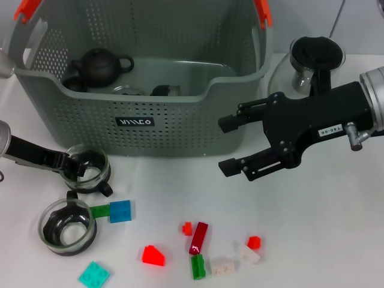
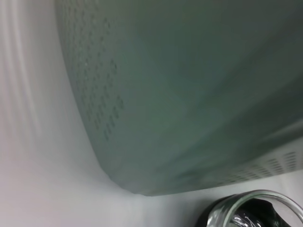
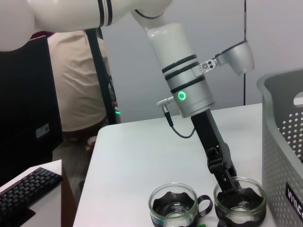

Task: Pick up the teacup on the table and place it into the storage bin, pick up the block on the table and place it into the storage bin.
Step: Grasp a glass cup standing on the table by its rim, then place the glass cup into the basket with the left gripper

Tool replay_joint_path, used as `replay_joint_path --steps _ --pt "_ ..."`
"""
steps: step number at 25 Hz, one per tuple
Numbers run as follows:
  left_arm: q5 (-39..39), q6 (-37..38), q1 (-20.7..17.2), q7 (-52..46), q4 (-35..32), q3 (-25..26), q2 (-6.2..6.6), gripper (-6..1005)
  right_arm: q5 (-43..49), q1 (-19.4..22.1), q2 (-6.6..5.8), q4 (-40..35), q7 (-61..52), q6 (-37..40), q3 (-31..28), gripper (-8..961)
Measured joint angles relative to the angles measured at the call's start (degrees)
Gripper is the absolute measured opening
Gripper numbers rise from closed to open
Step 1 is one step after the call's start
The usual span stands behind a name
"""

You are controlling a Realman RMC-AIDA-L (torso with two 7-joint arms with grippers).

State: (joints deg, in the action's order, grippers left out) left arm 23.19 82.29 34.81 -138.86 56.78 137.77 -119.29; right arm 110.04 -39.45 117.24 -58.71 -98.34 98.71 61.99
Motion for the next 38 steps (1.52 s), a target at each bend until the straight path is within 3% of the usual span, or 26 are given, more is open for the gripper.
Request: replay_joint_path --steps 5,11,14,19,24,30,34,38 --pt "-0.40 -0.42 0.01 -0.12 0.00 -0.13 0.02 589 0.00 -0.04 0.00 0.00 0.00 0.00 -0.41 858" --pt "-1.09 -0.95 0.23 -0.22 0.00 -0.14 -0.02 374 0.00 0.08 0.07 0.00 0.00 -0.01 -0.47 858" --pt "-1.18 -0.99 0.30 -0.22 0.00 -0.14 -0.03 143 -0.07 0.11 0.03 0.00 0.00 -0.01 -0.47 858" --pt "-1.31 -1.04 0.40 -0.11 0.06 -0.14 -0.07 46 -0.12 0.11 0.00 0.00 0.00 -0.01 -0.56 857" --pt "-1.04 1.43 0.30 0.04 1.47 0.19 0.29 46 -0.11 0.04 0.00 0.00 0.50 0.00 -1.20 857" --pt "0.67 11.17 -1.11 0.23 8.83 1.28 1.48 46 -0.22 0.05 0.05 0.00 0.70 -0.01 -2.08 857" --pt "2.66 18.75 -1.55 0.98 14.60 4.79 2.12 45 -0.33 0.03 0.04 0.00 0.76 0.02 -3.13 857" --pt "8.39 26.62 -0.86 1.76 18.96 11.54 3.45 45 -0.38 -0.02 0.02 0.11 0.85 0.08 -5.11 858"
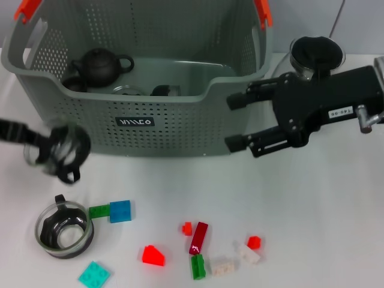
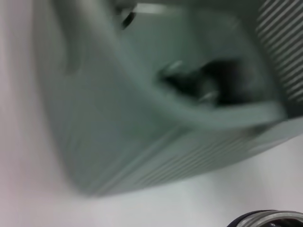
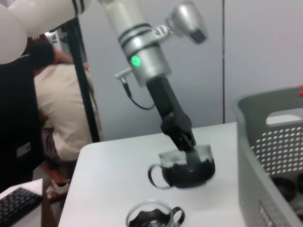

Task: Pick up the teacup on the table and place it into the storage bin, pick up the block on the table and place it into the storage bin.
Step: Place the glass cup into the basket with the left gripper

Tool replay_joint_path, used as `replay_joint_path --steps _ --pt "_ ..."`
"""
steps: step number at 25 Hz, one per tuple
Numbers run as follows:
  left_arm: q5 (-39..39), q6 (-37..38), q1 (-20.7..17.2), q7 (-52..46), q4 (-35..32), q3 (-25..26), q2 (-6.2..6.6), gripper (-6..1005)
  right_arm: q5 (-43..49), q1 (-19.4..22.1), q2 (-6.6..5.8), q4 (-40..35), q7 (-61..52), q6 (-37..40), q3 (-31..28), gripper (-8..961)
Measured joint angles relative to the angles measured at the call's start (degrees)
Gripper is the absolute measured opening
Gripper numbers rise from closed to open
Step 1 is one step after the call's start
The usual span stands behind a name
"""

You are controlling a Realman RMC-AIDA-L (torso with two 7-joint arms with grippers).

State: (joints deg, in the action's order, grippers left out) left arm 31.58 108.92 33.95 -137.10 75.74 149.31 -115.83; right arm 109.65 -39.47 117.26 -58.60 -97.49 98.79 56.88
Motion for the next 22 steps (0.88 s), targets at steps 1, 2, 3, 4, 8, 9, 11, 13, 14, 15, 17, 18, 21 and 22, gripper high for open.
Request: replay_joint_path --steps 1,2,3,4,8,9,11,13,14,15,17,18,21,22 --pt "2.01 2.00 0.39 0.04 0.18 2.36 0.55 45 -0.01 -0.07 0.00 0.20 -0.08 0.00 -0.62 858" --pt "3.41 3.41 0.68 0.04 0.26 3.91 0.94 45 -0.01 -0.16 -0.01 0.39 -0.18 -0.02 -1.20 858" --pt "5.17 5.15 1.07 -0.03 0.26 6.10 1.45 45 -0.01 -0.21 -0.01 0.55 -0.30 0.00 -1.76 858" --pt "6.50 6.17 1.20 -0.21 0.26 7.11 1.75 45 -0.01 -0.24 -0.02 0.63 -0.36 0.06 -2.01 858" --pt "15.52 8.19 0.74 -1.70 -1.08 9.05 2.99 45 0.17 -0.23 -0.13 0.70 -0.71 0.27 -2.15 857" --pt "18.64 8.26 0.49 -2.31 -2.28 8.96 3.49 45 0.23 -0.24 -0.20 0.86 -0.93 0.29 -2.15 857" --pt "23.42 8.26 0.44 -2.95 -4.77 8.68 4.54 45 0.31 -0.38 -0.46 1.44 -1.41 0.31 -2.12 857" --pt "25.87 7.94 1.20 -2.99 -6.45 8.57 5.41 45 0.34 -0.61 -0.73 1.99 -1.84 0.32 -2.08 858" --pt "26.17 7.57 1.63 -2.87 -6.65 8.50 5.57 46 0.35 -0.68 -0.79 2.07 -2.17 0.38 -2.08 858" --pt "26.22 6.84 2.15 -2.66 -6.75 8.34 5.74 46 0.36 -0.72 -0.91 2.12 -2.57 0.44 -2.08 858" --pt "26.09 4.95 3.02 -2.38 -6.83 7.54 6.03 46 0.41 -0.75 -1.27 2.12 -3.51 0.64 -1.92 858" --pt "25.99 3.10 3.43 -2.22 -6.85 6.71 6.21 46 0.53 -0.75 -1.47 2.11 -3.94 0.83 -1.75 857" --pt "25.37 -2.94 4.34 -1.40 -7.10 3.99 6.46 46 1.86 -0.88 -1.87 2.11 -4.79 2.52 -1.45 857" --pt "24.80 -5.50 4.64 -0.96 -7.47 2.78 6.49 46 2.68 -0.99 -1.98 2.12 -5.08 3.52 -1.46 857"
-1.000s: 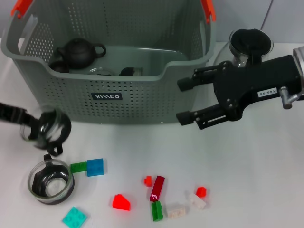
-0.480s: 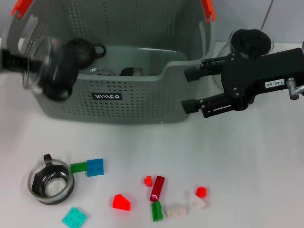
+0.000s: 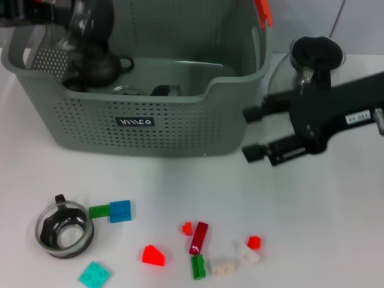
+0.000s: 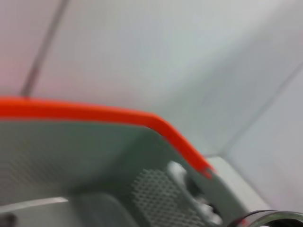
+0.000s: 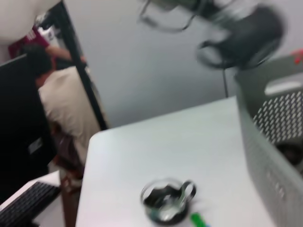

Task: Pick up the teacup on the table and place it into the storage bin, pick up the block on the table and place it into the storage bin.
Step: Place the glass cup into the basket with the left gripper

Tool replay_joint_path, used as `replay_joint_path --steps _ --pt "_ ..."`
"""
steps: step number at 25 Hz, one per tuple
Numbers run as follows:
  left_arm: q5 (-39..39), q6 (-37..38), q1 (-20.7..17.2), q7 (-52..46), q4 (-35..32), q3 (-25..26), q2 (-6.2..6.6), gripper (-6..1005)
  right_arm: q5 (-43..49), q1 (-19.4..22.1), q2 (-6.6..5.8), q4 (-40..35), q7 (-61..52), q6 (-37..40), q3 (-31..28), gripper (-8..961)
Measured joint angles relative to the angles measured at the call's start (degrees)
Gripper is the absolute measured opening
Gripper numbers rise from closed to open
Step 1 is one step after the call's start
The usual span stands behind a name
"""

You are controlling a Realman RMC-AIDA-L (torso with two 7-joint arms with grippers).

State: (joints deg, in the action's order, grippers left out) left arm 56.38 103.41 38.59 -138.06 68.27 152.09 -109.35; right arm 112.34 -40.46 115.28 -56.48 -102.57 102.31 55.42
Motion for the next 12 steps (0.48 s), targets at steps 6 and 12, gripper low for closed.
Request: replay_joint_path --steps 6,12 --pt "-1.94 -13.88 1.19 2.73 -3.66 -6.87 -0.01 46 2.82 -0.23 -0.19 1.05 -1.02 4.93 -0.32 855" --pt "-4.96 -26.29 2.80 3.57 -6.84 -14.78 -0.47 46 2.88 0.07 -0.30 3.20 -1.05 5.93 -1.15 854"
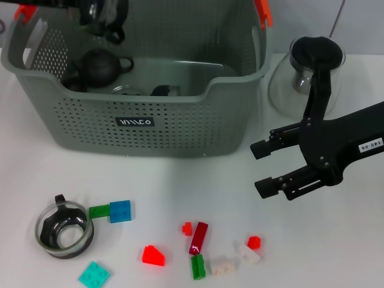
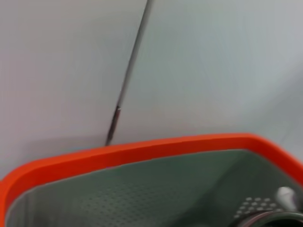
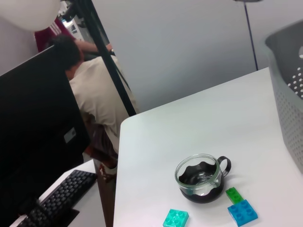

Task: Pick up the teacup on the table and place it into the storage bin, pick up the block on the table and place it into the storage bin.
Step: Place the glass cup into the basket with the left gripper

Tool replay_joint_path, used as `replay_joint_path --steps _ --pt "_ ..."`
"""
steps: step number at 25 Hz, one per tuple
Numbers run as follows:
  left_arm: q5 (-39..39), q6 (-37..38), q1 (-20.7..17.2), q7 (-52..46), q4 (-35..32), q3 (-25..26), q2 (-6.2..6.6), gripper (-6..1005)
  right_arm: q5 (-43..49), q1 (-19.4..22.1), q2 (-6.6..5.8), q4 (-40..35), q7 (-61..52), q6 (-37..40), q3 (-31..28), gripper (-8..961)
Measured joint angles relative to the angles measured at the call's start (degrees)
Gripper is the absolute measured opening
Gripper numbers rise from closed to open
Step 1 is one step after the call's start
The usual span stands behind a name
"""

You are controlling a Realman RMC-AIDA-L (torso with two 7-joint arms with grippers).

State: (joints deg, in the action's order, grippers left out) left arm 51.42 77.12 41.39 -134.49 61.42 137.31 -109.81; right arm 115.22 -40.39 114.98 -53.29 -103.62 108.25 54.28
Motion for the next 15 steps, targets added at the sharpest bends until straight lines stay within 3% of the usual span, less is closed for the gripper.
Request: replay_joint_path --steps 7,15 --pt "-7.11 -7.56 3.49 -0.01 -1.41 -7.46 -2.12 47 0.01 0.11 0.04 0.36 -0.51 0.10 -1.02 855" --pt "-17.81 -14.51 8.68 -0.09 -4.88 -10.15 -6.36 47 0.13 -0.19 0.10 2.15 -0.58 0.21 -0.43 855"
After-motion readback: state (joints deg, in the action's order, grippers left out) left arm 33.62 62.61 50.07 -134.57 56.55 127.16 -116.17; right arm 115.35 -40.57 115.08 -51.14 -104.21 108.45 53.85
